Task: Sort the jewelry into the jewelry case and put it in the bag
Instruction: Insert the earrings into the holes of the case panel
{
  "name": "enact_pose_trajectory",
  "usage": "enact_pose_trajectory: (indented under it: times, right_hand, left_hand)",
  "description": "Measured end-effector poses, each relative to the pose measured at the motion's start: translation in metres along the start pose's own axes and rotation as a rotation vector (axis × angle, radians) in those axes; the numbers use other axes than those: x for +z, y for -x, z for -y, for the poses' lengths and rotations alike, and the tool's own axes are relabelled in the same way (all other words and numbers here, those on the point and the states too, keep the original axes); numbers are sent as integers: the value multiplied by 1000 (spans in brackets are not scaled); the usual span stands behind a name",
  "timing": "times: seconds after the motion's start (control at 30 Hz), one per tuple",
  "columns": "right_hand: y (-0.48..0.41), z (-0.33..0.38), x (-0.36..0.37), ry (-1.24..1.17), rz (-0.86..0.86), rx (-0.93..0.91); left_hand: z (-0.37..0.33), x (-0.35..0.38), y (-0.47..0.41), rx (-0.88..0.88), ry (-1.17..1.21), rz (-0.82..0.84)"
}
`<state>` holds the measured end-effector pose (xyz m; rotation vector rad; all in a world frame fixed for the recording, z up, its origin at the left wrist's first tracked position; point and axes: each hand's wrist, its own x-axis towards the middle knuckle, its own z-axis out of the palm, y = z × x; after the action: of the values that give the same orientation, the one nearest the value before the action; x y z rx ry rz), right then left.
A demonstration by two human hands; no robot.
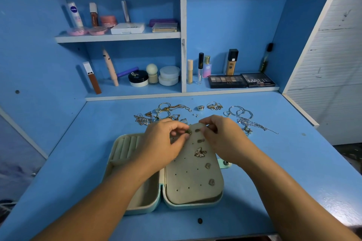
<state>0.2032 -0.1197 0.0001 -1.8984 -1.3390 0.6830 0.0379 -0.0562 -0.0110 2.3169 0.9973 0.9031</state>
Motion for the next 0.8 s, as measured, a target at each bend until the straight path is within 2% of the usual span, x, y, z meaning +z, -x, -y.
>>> enact_pose_trajectory:
  times: [0.2,0.37,0.53,0.67,0.8]
  right_hand:
    - [3,2,-2,-22,1,-1]
    - [8,9,-4,-88,-30,-42]
    - [12,20,-1,-353,-25,-40]
    - [15,30,4,-695,42,-65]
    - [24,33,18,-700,133,-167]
  left_hand:
    - [-2,-2,3,7,-60,16]
    - [-2,-10,1,-35,-66,-38]
    - [-9,-20,10,-46,-21,-39]
    - [-17,-37,18,-186,84,44]
    - [-13,-53,19,-355,270,59]
